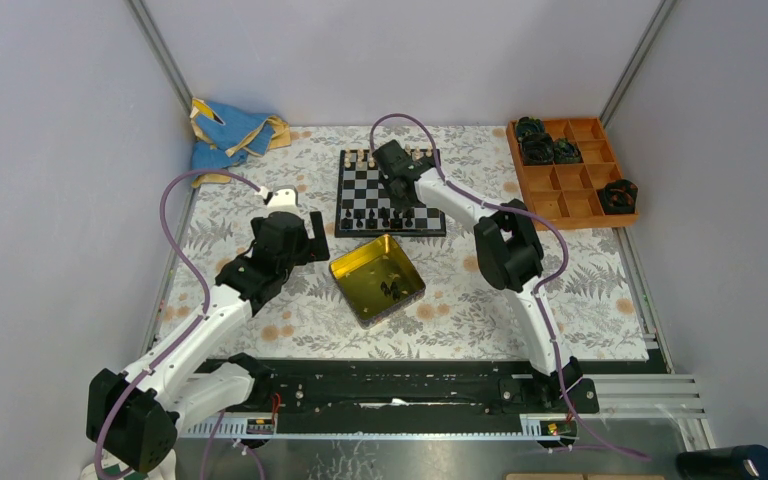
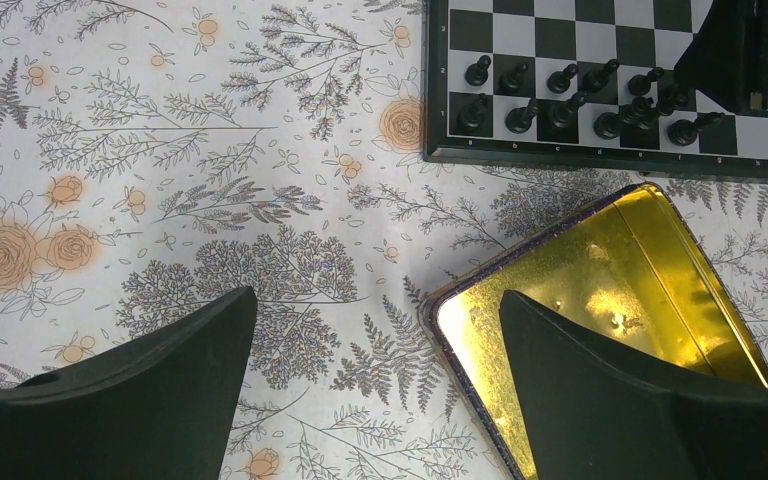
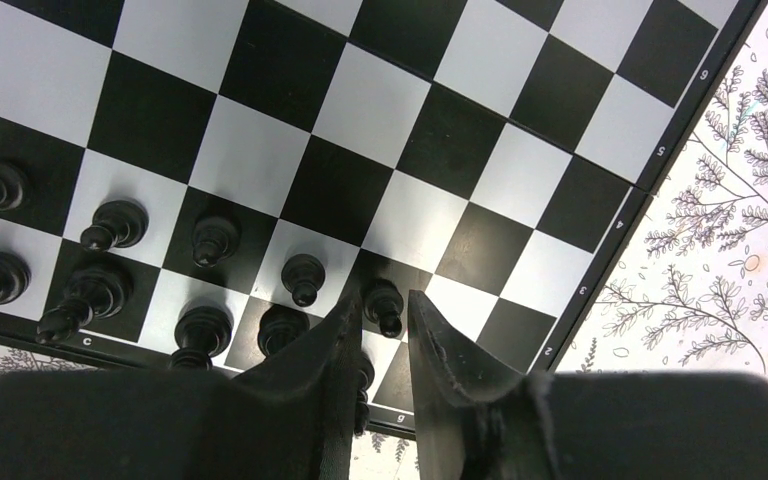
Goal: Set up the chess pieces on the board
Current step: Place the chess piece on the chessboard, then pick up the chess piece from the storage box.
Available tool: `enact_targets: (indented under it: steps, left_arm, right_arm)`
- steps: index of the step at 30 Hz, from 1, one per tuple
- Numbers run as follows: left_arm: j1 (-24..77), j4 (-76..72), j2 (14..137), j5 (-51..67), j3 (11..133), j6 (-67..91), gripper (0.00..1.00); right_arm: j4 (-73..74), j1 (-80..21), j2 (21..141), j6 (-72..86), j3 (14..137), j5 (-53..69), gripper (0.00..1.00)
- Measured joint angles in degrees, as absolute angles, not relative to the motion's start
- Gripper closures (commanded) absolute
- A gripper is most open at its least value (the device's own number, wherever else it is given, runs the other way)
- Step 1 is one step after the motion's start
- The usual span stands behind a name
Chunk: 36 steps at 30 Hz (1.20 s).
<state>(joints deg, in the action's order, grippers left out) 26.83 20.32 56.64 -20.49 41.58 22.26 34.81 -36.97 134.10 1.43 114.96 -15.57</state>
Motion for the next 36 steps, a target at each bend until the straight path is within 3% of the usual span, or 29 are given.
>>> enact_targets:
  steps: [10,19,25,30,36]
  left_arm:
    - [26.83,20.23,56.64,-20.51,41.39,22.15,0.01]
    - [26.83,20.16,56.66,-20.49,41.21,22.13,0.01]
    - [26.83,20.1,56.77,-20.32,41.1,22.13,0.01]
    - [26.83,20.1,56.77,-19.92,40.93,22.15,0.01]
    - [26.83,19.97,56.73,-19.9,40.4,22.15,0.01]
  right_arm:
    - [34.7,-36.97,133.6,1.3,115.24,-17.28,0.65]
    - [33.45,-38.98,117.49,0.12,105.08,-16.47,0.57]
    - [33.41,-47.66,105.84,-3.38,95.33,-8.78,0.56]
    - [34.0,-53.74,103.81,-4.73,89.14,-0.69,0.56]
    - [33.26,-54.22,103.77,-4.86,82.91,3.42,0.56]
